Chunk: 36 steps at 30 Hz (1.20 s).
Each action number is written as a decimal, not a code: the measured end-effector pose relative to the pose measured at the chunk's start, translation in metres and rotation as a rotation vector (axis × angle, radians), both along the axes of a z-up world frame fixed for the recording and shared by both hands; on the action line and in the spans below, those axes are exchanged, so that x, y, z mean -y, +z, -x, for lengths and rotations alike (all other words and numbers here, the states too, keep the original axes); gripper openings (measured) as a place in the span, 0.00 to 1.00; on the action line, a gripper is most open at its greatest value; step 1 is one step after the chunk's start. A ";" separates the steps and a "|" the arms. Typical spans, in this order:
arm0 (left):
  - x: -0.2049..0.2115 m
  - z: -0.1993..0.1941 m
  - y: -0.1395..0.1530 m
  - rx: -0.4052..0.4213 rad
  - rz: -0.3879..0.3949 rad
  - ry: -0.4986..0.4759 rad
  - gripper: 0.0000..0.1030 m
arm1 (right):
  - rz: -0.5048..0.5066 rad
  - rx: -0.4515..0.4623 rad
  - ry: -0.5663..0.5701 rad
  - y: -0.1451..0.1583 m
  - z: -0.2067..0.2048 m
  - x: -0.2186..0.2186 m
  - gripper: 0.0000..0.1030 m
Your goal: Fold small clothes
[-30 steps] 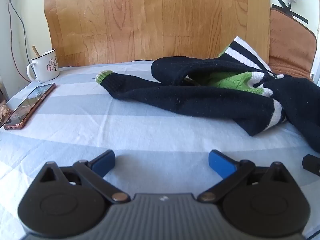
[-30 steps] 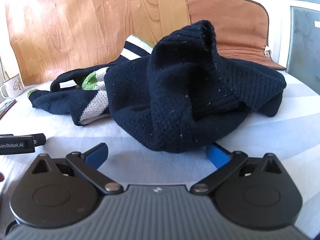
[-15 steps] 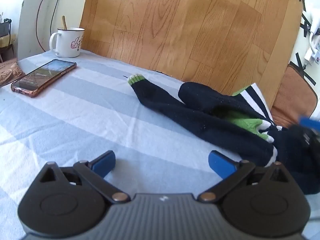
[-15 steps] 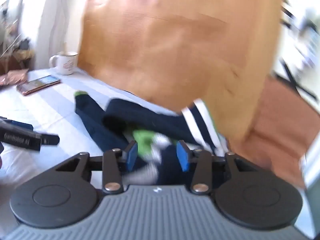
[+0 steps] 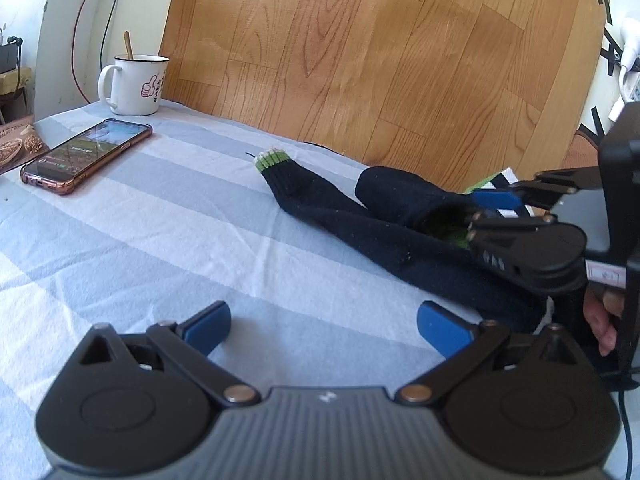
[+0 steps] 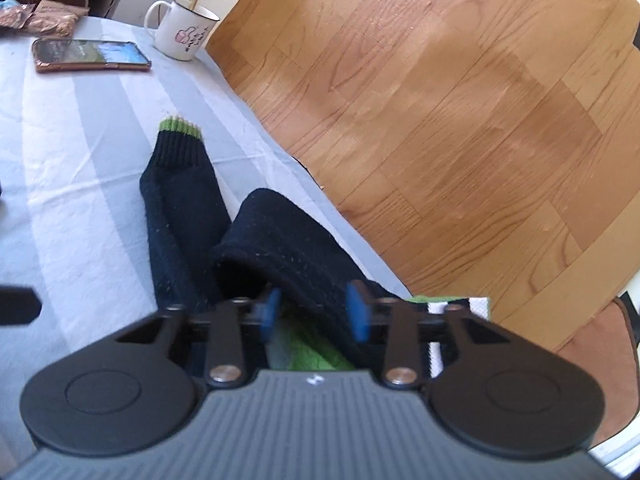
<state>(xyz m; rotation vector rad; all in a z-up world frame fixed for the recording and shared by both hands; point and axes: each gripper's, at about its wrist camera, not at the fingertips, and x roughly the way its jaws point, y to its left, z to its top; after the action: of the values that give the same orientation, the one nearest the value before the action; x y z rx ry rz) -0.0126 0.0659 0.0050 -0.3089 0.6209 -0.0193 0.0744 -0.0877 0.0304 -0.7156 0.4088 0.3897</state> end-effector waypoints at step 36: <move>0.051 -0.078 0.021 -0.140 0.264 -0.380 1.00 | -0.805 0.423 -0.937 0.074 0.141 0.335 0.08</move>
<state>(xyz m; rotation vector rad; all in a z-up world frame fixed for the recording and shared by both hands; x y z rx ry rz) 0.0657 0.0151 0.0258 -0.4459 0.8114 -0.4507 -0.0668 -0.4228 0.1040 0.2243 0.1217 -0.4783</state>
